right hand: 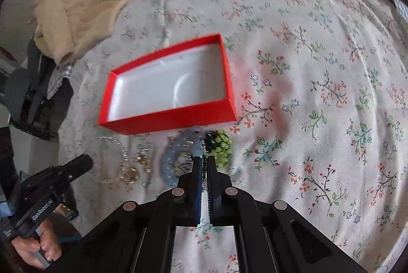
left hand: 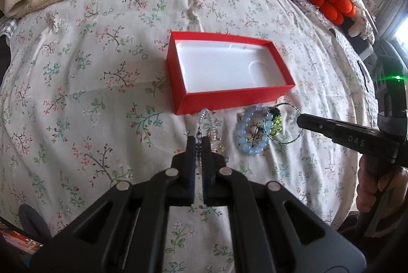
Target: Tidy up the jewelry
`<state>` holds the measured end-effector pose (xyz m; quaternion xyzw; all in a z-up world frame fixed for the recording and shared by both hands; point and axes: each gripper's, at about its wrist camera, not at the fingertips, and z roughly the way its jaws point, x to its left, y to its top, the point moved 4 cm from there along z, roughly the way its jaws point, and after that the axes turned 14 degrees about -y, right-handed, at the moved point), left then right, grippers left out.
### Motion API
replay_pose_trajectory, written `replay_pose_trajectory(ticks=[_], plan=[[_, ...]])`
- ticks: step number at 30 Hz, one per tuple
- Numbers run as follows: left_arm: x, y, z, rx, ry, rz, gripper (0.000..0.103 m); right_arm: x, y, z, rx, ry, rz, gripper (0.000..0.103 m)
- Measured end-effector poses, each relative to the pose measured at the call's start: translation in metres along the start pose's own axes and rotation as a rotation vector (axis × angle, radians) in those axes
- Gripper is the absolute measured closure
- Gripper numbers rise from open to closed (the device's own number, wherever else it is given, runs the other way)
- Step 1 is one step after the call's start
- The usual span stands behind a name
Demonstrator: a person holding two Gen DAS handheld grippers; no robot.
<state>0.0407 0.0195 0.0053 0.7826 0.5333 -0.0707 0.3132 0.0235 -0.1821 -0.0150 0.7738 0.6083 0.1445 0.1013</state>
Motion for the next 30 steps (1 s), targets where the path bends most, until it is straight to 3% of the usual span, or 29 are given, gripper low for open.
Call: replay_pose_trajectory(ticks=[6, 20, 21, 22, 24, 25, 26, 30], plan=[[0.000, 0.000, -0.008, -0.015, -0.022, -0.007, 0.098, -0.003, 0.005, -0.018, -0.043, 0.025, 0.010, 0.100], [0.002, -0.002, -0.002, -0.007, -0.034, -0.018, 0.098, -0.017, 0.010, -0.004, 0.000, -0.002, 0.076, 0.098], [0.002, -0.001, -0.003, -0.010, -0.038, -0.018, 0.098, -0.018, 0.009, -0.003, -0.001, -0.004, 0.077, 0.096], [0.002, -0.001, -0.003, -0.012, -0.038, -0.016, 0.098, -0.018, 0.009, -0.001, 0.006, -0.005, 0.077, 0.084], [0.001, -0.001, -0.003, -0.012, -0.037, -0.015, 0.098, -0.019, 0.007, 0.007, 0.032, -0.031, 0.074, 0.074], [0.001, -0.001, -0.003, -0.011, -0.037, -0.014, 0.098, -0.021, 0.006, 0.011, 0.042, -0.050, 0.070, 0.061], [0.001, -0.002, -0.002, -0.008, -0.035, -0.014, 0.098, -0.022, 0.004, 0.015, 0.047, -0.063, 0.072, 0.055], [0.000, -0.003, 0.000, -0.003, -0.035, -0.010, 0.098, -0.029, 0.002, 0.031, 0.080, -0.107, 0.079, 0.053]])
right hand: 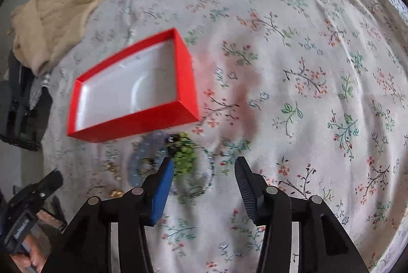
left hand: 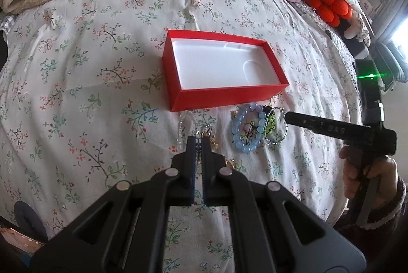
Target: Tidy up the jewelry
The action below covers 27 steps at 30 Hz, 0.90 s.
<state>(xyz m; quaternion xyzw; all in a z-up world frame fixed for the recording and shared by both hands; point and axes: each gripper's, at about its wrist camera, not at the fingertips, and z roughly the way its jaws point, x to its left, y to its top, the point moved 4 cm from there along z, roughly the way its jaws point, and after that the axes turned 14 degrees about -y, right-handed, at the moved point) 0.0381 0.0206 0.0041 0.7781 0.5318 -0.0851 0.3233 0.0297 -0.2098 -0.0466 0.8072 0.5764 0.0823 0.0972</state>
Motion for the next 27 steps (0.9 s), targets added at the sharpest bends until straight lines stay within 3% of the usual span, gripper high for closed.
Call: replay_pose_trajectory(ticks=[2, 6, 27], plan=[[0.000, 0.000, 0.002, 0.005, 0.000, 0.000, 0.098, 0.000, -0.002, 0.011, 0.030, -0.015, -0.001, 0.060], [0.001, -0.001, 0.005, 0.016, 0.003, 0.001, 0.098, 0.003, -0.006, 0.027, 0.056, -0.057, -0.031, 0.096], [-0.029, 0.015, -0.009, -0.074, 0.007, 0.080, 0.098, 0.013, 0.011, -0.078, -0.184, 0.132, -0.027, 0.100]])
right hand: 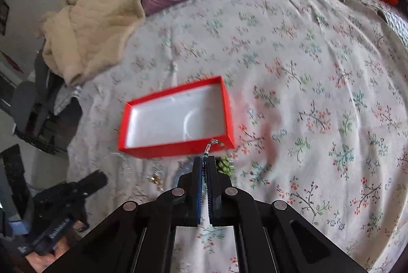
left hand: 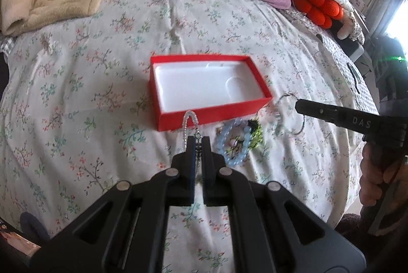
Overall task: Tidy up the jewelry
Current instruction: 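Carry the crystal bracelet in the left tool and green-beaded bracelet in the right tool into the red box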
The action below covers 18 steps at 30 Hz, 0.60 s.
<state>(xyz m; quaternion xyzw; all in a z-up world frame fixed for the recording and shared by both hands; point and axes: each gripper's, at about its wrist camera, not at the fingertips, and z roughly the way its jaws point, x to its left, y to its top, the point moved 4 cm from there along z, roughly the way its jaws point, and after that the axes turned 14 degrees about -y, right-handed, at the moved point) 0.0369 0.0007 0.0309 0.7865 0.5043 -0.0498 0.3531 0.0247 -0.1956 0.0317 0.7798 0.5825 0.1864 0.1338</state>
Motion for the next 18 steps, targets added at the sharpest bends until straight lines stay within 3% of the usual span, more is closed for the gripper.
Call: replay_pose_trajectory(ticks=[7, 18], plan=[[-0.015, 0.021, 0.004, -0.044, -0.049, 0.011, 0.098, 0.010, 0.020, -0.017, -0.051, 0.072, 0.025, 0.100], [-0.010, 0.061, 0.044, -0.086, -0.275, -0.071, 0.098, 0.031, 0.045, -0.007, -0.090, 0.141, 0.043, 0.100]])
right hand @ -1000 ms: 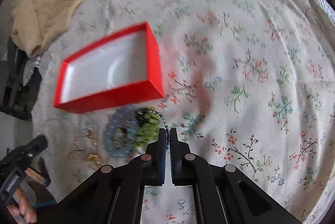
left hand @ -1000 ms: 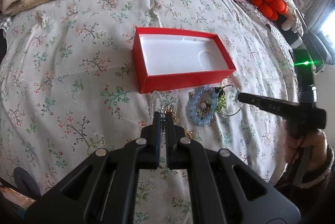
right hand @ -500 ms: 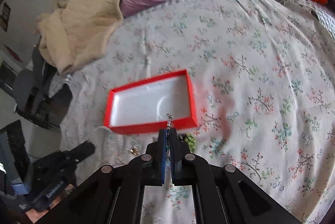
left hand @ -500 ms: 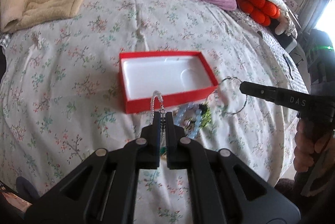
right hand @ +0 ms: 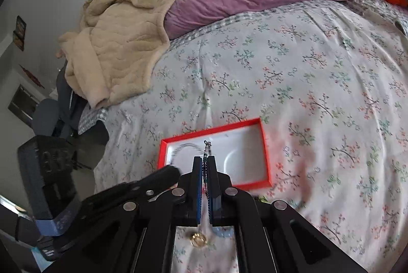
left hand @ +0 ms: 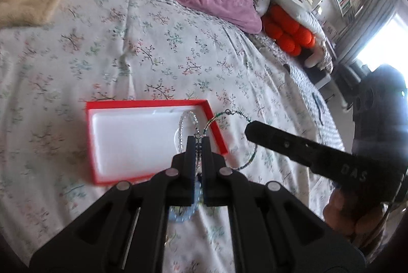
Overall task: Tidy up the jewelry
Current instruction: 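Carry the crystal bracelet in the left tool and green-beaded bracelet in the right tool into the red box, then open both tools to drop the bracelets in the box and withdraw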
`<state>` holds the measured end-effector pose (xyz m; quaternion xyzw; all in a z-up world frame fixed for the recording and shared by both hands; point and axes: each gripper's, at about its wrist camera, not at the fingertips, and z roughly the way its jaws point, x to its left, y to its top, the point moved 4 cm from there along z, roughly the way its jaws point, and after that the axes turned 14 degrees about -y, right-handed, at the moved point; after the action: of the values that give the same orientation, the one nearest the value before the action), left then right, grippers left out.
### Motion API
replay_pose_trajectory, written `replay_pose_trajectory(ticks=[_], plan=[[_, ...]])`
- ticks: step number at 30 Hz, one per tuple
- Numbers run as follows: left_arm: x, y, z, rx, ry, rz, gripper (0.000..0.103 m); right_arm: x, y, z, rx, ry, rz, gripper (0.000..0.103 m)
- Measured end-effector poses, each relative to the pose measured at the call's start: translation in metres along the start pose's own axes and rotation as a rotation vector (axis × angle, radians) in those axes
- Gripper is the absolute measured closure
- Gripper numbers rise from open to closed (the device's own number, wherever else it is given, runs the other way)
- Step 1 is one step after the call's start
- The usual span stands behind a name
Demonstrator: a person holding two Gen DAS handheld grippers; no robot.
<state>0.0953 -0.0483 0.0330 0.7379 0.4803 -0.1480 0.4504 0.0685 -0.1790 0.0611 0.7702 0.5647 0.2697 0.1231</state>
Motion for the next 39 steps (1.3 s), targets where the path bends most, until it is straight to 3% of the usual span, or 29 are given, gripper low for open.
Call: replay_pose_trajectory(ticks=[4, 10, 22, 25, 29, 31, 34, 39], plan=[[0.020, 0.002, 0.008, -0.001, 0.016, -0.039, 0.098, 0.006, 0.005, 0.014, 0.004, 0.012, 0.004, 0.100], [0.049, 0.000, 0.011, 0.019, 0.139, -0.041, 0.098, 0.022, 0.005, 0.039, 0.033, 0.058, -0.007, 0.100], [0.069, -0.002, 0.012, 0.053, 0.360, 0.036, 0.098, -0.013, -0.004, 0.084, 0.079, -0.139, -0.009, 0.100], [0.067, -0.002, 0.013, 0.054, 0.374, 0.051, 0.098, -0.016, -0.006, 0.088, 0.083, -0.165, -0.020, 0.099], [0.061, -0.001, 0.012, 0.052, 0.379, 0.068, 0.098, -0.018, -0.004, 0.083, 0.071, -0.130, -0.013, 0.097], [0.056, 0.001, 0.010, 0.041, 0.378, 0.078, 0.098, -0.020, -0.003, 0.076, 0.062, -0.118, -0.008, 0.087], [0.047, 0.000, 0.005, 0.040, 0.369, 0.097, 0.091, -0.022, 0.000, 0.064, 0.047, -0.116, -0.019, 0.087], [0.033, -0.006, -0.006, 0.038, 0.380, 0.122, 0.061, -0.024, -0.001, 0.037, 0.013, -0.124, -0.051, 0.086]])
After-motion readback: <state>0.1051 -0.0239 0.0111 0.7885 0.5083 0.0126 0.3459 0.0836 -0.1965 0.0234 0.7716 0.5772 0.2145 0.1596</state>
